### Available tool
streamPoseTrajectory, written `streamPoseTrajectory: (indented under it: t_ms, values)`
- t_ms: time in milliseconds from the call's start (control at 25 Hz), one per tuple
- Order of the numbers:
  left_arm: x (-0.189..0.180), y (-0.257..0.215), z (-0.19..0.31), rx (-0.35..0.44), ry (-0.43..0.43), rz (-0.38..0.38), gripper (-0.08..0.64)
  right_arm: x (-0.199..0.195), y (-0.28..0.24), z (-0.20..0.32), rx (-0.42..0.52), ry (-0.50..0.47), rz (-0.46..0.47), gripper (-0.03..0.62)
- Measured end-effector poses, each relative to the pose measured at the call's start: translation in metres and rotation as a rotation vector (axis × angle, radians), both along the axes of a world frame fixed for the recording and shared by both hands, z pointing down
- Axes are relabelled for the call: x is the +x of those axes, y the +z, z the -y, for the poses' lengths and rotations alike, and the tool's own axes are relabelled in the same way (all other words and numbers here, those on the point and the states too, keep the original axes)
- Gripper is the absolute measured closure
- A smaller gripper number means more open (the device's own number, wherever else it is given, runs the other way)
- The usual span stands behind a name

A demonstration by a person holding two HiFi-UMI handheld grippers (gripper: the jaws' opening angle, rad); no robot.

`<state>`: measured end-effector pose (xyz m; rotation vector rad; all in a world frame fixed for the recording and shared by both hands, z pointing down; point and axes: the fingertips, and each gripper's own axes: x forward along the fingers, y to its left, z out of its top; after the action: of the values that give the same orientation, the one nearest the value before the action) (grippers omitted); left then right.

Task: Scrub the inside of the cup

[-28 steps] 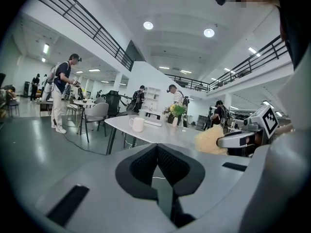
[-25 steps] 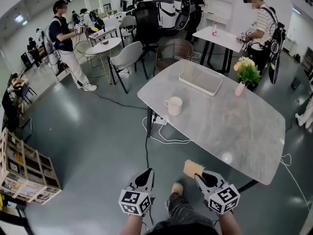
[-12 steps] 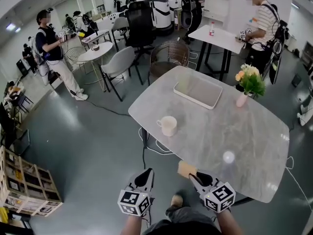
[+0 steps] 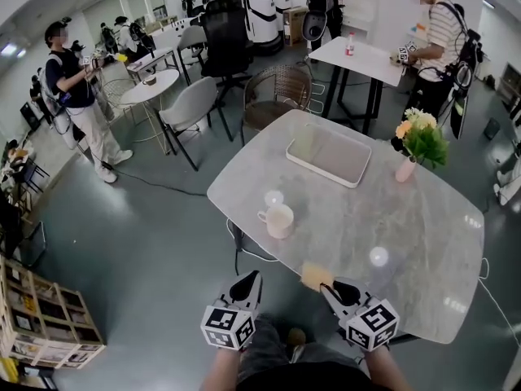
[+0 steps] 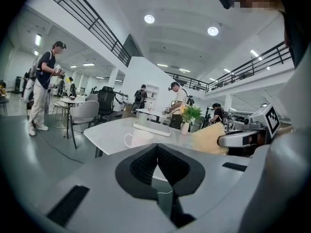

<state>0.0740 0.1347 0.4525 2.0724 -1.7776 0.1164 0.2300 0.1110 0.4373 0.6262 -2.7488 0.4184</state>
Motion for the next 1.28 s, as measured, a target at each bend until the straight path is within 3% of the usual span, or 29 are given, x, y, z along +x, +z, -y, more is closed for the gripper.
streamPoseTrajectory:
  t_ms: [240, 480, 720, 960, 1040, 1120, 1280]
  values:
    - [-0.01, 0.002, 0.054, 0.01, 0.105, -0.013, 0.546, -0.02, 0.001, 0.028, -0.006, 0.034, -0.011, 0.532]
    - [-0.017, -0.005, 0.116, 0.045, 0.35, -0.02, 0.546, -0.057, -0.005, 0.075, -0.012, 0.092, -0.01, 0.532]
    - [-0.052, 0.013, 0.152, -0.008, 0.526, 0.08, 0.546, -0.09, -0.001, 0.112, -0.028, 0.161, -0.04, 0.532]
    - [-0.067, 0.05, 0.171, -0.089, 0.713, 0.227, 0.543, -0.109, 0.01, 0.137, -0.039, 0.204, -0.123, 0.532]
    - [-0.065, 0.062, 0.174, -0.115, 0.796, 0.284, 0.518, -0.115, 0.013, 0.143, -0.026, 0.198, -0.17, 0.532]
    - [-0.063, 0.073, 0.176, -0.142, 0.876, 0.333, 0.447, -0.122, 0.016, 0.147, -0.011, 0.179, -0.235, 0.532]
    - [-0.055, 0.092, 0.178, -0.159, 1.049, 0.435, 0.4, -0.136, 0.028, 0.151, 0.022, 0.077, -0.442, 0.532]
